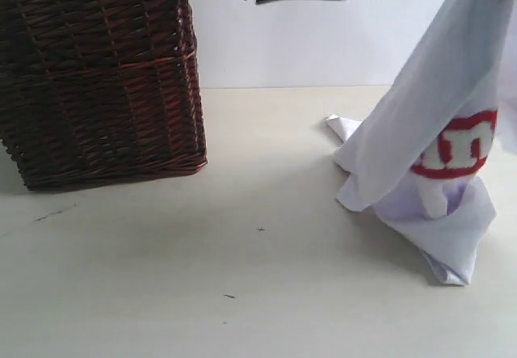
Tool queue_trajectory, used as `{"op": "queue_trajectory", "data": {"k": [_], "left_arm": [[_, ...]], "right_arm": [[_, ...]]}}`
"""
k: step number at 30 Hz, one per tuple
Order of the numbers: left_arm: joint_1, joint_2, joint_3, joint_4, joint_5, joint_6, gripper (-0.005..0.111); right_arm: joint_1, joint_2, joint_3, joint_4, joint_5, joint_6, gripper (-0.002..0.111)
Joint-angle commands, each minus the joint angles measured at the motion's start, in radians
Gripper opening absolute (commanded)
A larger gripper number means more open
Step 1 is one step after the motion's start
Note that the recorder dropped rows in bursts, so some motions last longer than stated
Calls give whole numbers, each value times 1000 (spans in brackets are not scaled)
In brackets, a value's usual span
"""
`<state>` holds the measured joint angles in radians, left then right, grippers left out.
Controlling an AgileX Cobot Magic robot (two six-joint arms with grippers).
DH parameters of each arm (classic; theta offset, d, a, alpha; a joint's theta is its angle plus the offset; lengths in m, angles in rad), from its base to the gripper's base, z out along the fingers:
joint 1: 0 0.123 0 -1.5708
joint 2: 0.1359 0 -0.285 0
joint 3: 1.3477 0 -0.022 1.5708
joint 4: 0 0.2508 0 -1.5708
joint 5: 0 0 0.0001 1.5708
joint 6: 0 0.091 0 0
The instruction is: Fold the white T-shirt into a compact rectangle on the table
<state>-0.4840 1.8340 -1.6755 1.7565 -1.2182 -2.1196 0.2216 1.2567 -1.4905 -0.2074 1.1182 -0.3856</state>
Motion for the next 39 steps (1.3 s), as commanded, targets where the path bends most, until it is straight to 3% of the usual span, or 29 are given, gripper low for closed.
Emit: {"op": "queue_trajectory", "data": {"k": [1, 6, 11, 18, 23, 27, 29, 32, 36, 39], "left_arm": [[65, -114, 99, -12, -3, 77, 55], [17, -144, 244, -12, -3, 348, 61], [-87, -144, 363, -12, 135, 527, 68], [-305, -144, 422, -12, 652, 732, 70], [-472, -143, 442, -12, 846, 838, 70], [-597, -112, 444, -12, 1363, 848, 70], [-626, -88, 444, -12, 1479, 831, 70], [-643, -60, 444, -33, 1452, 814, 70], [-655, -33, 440, -40, 1564, 770, 70], [-655, -39, 440, -131, 1547, 754, 70]], "right_arm": [[-1, 1, -39, 139, -42, -152, 0], [-1, 1, -121, 302, -65, -141, 0], [-1, 9, -133, 228, -78, -9, 0], [-1, 54, -133, 175, -78, 99, 0], [-1, 58, -133, 170, -104, 102, 0], [-1, 58, -133, 170, -111, 124, 0], [-1, 58, -133, 170, -111, 129, 0], [-1, 58, -133, 170, -112, 129, 0], [-1, 58, -133, 170, -105, 129, 0], [-1, 58, -133, 170, -105, 129, 0]]}}
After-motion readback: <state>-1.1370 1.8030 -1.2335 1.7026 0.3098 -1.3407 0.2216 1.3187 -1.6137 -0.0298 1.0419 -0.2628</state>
